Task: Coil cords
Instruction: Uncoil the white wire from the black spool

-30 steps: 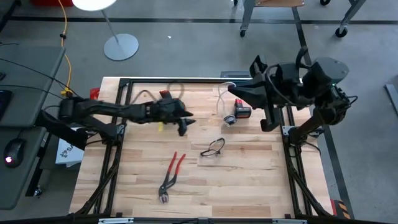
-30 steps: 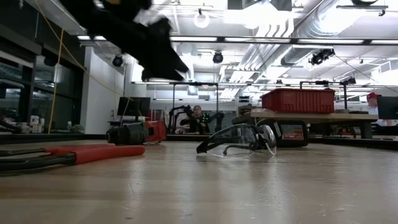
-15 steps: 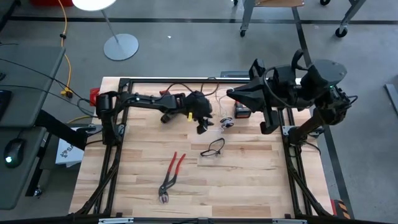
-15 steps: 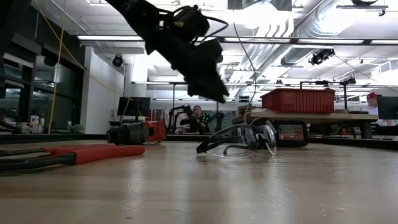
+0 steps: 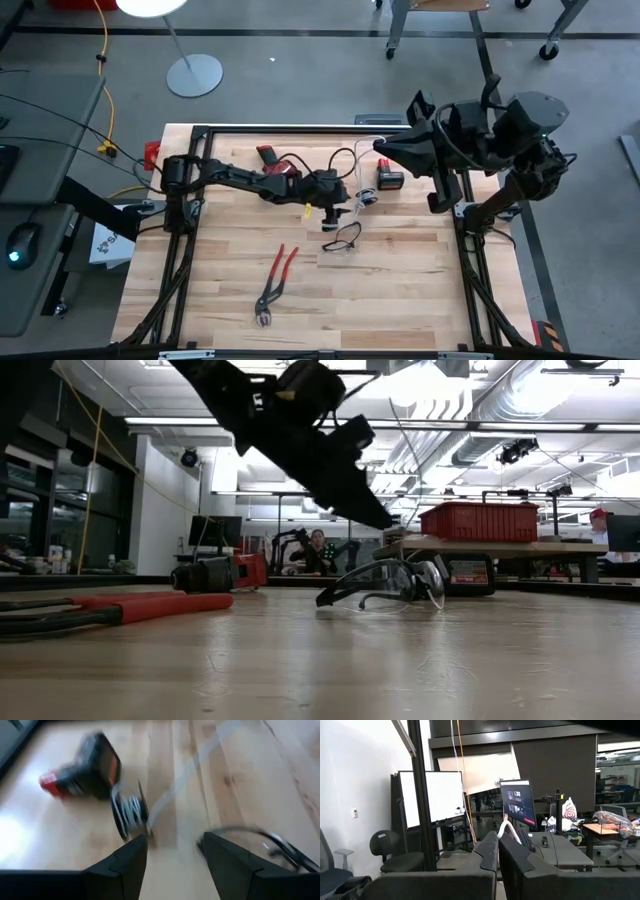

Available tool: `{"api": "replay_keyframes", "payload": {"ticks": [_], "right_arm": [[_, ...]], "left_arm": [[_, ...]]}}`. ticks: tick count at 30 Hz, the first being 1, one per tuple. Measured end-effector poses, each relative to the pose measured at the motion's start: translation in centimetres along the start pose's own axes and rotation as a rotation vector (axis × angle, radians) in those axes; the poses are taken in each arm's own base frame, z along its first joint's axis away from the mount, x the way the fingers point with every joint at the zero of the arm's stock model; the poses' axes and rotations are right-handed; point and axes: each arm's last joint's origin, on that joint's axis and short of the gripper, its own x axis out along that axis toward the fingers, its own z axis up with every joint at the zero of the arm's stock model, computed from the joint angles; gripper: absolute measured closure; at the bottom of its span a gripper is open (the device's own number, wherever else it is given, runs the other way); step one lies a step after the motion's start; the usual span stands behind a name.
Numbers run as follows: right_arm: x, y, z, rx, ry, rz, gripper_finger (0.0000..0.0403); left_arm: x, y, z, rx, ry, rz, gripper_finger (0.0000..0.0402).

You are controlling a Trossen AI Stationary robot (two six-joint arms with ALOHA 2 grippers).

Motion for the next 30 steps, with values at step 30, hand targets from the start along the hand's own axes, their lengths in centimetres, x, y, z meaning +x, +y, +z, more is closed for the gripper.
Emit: {"api": "replay_keyframes", "payload": {"ticks": [30], "right_arm": [[0.0,0.0,0.1,0.008,-0.012,-0.002,0.0403]], "left_arm": [[4.0,-0.1,-2.5,-0.042,-0.057,0.103,0.0257]]}}
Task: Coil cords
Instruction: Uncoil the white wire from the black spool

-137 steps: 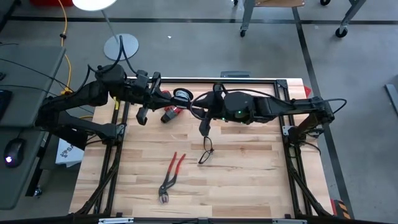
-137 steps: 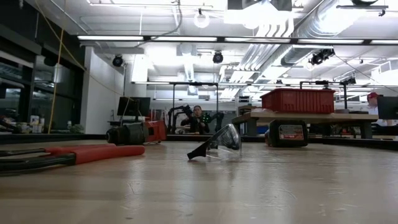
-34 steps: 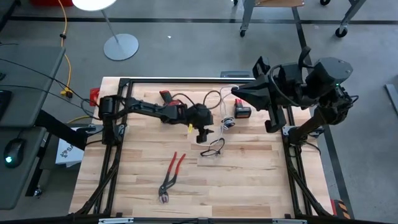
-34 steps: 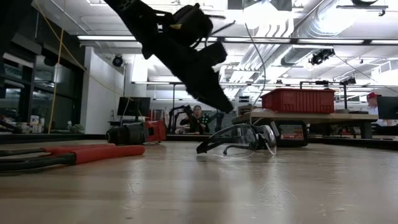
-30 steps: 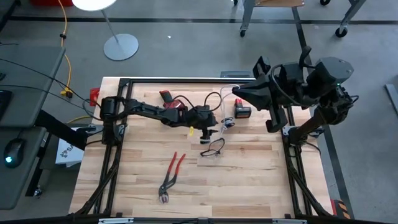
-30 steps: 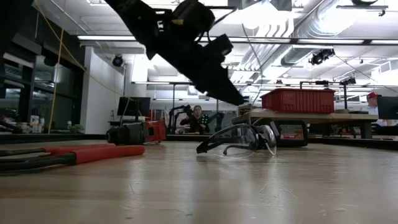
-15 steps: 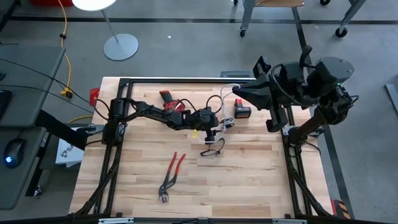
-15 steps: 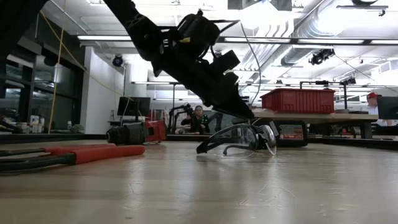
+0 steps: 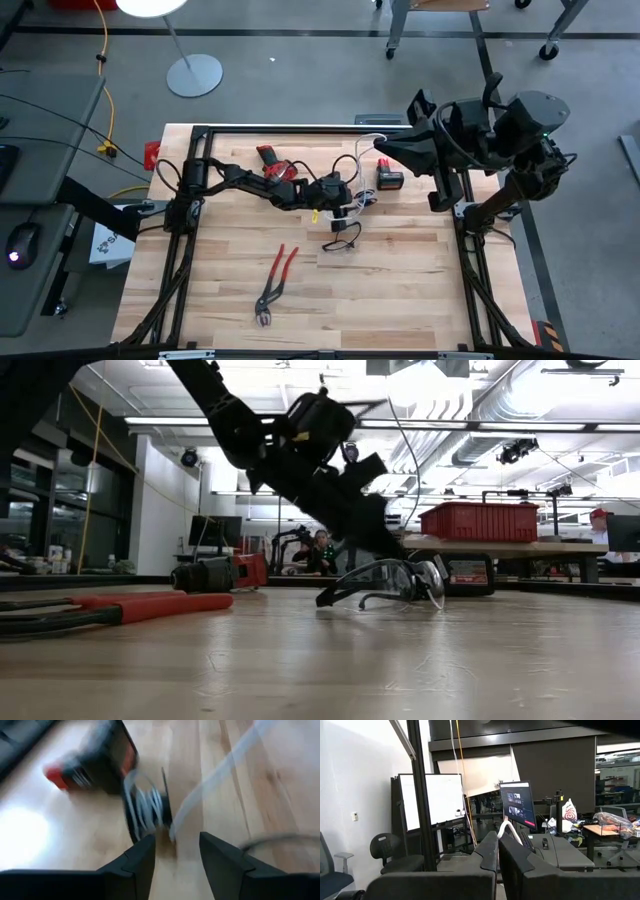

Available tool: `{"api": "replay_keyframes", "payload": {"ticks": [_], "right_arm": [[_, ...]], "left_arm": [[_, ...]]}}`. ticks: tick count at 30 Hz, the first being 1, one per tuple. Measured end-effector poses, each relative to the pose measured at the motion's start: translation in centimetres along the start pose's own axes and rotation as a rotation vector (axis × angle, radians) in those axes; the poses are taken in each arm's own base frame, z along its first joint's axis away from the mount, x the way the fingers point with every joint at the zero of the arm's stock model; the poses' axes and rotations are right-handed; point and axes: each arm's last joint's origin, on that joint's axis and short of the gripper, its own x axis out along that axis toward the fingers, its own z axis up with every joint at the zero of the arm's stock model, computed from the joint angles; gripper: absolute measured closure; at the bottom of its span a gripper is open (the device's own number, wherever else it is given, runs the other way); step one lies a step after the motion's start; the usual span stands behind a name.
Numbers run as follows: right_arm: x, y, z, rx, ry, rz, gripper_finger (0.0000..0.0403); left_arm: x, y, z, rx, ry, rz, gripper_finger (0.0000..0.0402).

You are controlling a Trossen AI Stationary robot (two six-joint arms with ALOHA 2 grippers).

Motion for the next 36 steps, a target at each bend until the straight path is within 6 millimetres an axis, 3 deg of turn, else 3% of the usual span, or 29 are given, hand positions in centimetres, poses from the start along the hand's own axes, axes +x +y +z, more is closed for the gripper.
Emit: {"api": "replay_keyframes", "payload": {"ticks": [15,24,29,32,36], "right_arm": [[0.0,0.0,0.0,-0.001,0.000,0.001,0.0403],[0.0,0.0,0.0,0.001,-0.001,0.002,0.0403],[0.0,0.0,0.1,-0.005,-0.005,0.003,0.0403],[0.0,0.0,0.1,-0.004,-0.009,0.002,0.0398],[-0.7,-0.3,0.2,-0.018,0.017,-0.040,0.0370]], "left_arm": [[0.1,0.1,0.1,0.023,-0.020,0.015,0.0279],[0.1,0.7,0.2,-0.023,-0.026,0.005,0.0390],[0.2,0.9,1.3,-0.113,-0.026,-0.018,0.0398],[-0.9,1.1,2.7,-0.149,-0.008,-0.062,0.0399],[-4.3,1.6,5.5,-0.109,-0.011,-0.101,0.0400]]}}
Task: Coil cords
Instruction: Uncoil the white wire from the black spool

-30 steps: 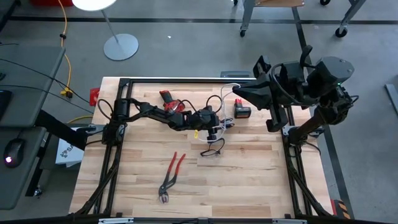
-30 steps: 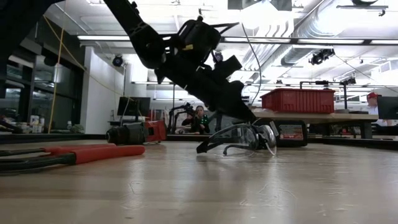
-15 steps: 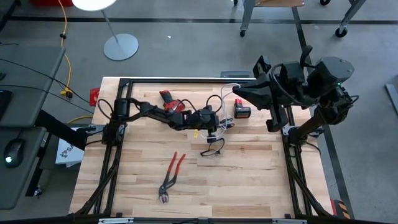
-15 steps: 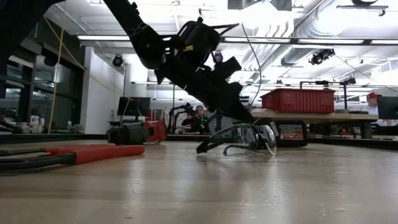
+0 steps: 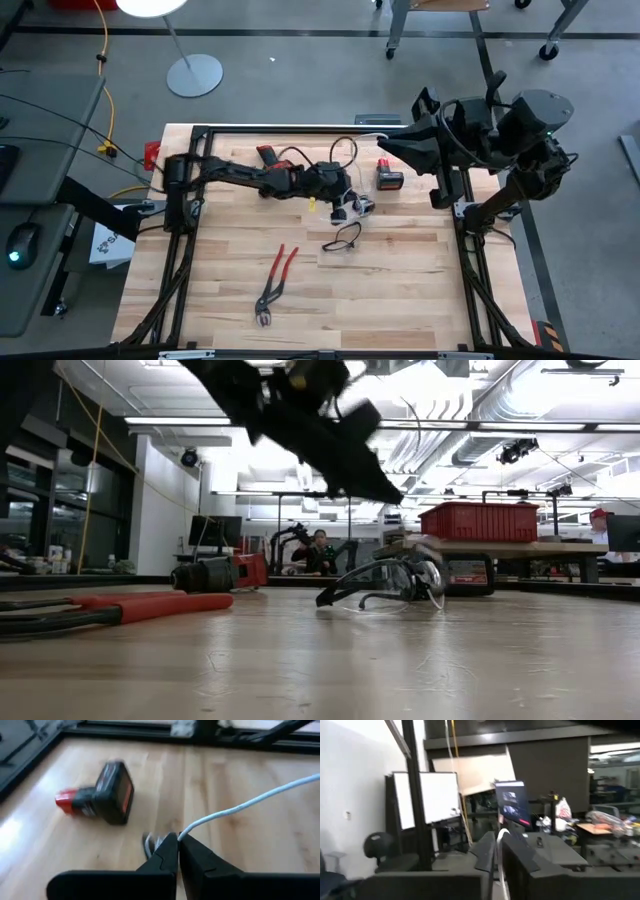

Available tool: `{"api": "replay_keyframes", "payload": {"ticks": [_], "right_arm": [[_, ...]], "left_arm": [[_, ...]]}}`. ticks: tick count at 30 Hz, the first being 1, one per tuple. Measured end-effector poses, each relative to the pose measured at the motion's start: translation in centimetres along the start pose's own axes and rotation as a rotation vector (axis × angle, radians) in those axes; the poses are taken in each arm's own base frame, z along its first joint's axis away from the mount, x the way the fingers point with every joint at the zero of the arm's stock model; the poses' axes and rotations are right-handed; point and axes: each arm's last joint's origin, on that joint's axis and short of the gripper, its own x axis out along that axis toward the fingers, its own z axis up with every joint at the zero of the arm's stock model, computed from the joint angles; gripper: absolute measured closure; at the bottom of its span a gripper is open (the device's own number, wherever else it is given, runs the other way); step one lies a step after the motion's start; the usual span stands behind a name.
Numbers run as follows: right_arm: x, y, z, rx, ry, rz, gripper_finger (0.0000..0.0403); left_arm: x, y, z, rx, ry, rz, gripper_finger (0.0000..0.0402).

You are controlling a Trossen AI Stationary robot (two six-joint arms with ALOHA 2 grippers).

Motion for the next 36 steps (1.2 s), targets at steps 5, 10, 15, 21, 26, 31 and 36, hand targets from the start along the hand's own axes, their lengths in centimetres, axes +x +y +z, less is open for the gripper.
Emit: {"api": "replay_keyframes", "payload": {"ticks": [5,10,15,21,26,31,36], "right_arm": [[-1.2,-0.6,-0.2,-0.041,0.085,-0.120,0.0307],[-2.8,-1.4,-0.8,-0.093,0.212,-0.261,0.0260],[-4.2,-2.0,-1.3,-0.132,0.312,-0.396,0.0250],[-5.2,-2.6,-2.1,-0.136,0.400,-0.530,0.0249],[-5.8,-3.0,-3.4,-0.131,0.506,-0.605,0.0249],[-6.7,-3.8,-5.1,-0.068,0.667,-0.659,0.0249],[-6.5,-3.9,-6.4,-0.048,0.777,-0.677,0.0249]], "left_arm": [[-5.2,0.0,2.3,0.082,0.067,-0.007,0.0401],[-10.7,0.2,4.4,0.088,0.056,0.009,0.0401],[-16.8,0.2,7.0,0.077,-0.092,0.053,0.0401],[-22.9,0.3,9.2,0.018,-0.265,0.102,0.0401],[-27.2,0.4,12.1,0.015,-0.403,0.151,0.0401],[-31.2,0.4,15.7,0.059,-0.554,0.173,0.0401],[-34.2,0.4,18.5,0.072,-0.668,0.192,0.0401]]}}
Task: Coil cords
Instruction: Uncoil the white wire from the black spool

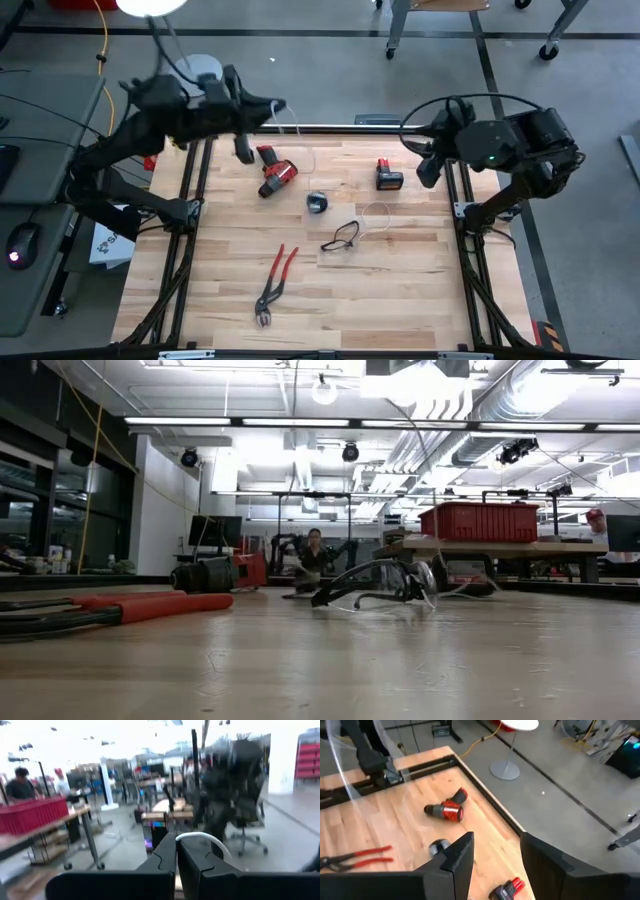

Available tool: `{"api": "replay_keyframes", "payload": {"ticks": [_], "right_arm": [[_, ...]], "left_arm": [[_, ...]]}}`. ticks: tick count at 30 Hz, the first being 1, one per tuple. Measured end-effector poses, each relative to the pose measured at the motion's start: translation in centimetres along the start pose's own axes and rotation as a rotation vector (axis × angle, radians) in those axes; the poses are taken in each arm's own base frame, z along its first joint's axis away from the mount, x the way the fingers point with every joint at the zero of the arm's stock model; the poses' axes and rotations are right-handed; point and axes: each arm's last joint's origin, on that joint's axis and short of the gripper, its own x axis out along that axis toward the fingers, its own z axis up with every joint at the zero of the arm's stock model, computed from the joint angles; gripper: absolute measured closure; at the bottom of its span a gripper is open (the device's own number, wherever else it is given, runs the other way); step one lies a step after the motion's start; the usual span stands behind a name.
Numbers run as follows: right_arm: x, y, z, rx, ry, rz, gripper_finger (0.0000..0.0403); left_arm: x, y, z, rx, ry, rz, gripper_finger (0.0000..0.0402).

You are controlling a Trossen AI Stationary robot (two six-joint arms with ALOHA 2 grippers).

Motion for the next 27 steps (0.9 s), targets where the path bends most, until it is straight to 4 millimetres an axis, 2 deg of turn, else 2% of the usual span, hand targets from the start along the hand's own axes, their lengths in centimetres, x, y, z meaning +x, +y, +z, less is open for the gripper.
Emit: {"api": "replay_keyframes", "payload": {"ticks": [7,14,19,27], "right_arm": [[2.4,1.3,0.3,-0.024,0.068,0.006,0.0249],[6.7,2.7,0.9,-0.022,0.169,-0.018,0.0249],[11.0,4.5,1.3,-0.102,0.246,0.060,0.0249],[19.4,7.8,1.7,-0.241,0.286,0.338,0.0249]], "left_arm": [[-2.0,0.2,5.3,-0.094,-0.180,-0.034,0.0401],[-4.4,0.3,10.4,-0.228,-0.396,-0.146,0.0401],[-5.1,0.3,11.9,-0.340,-0.450,-0.221,0.0401],[-5.2,0.2,13.2,-0.578,-0.505,-0.408,0.0401]]}}
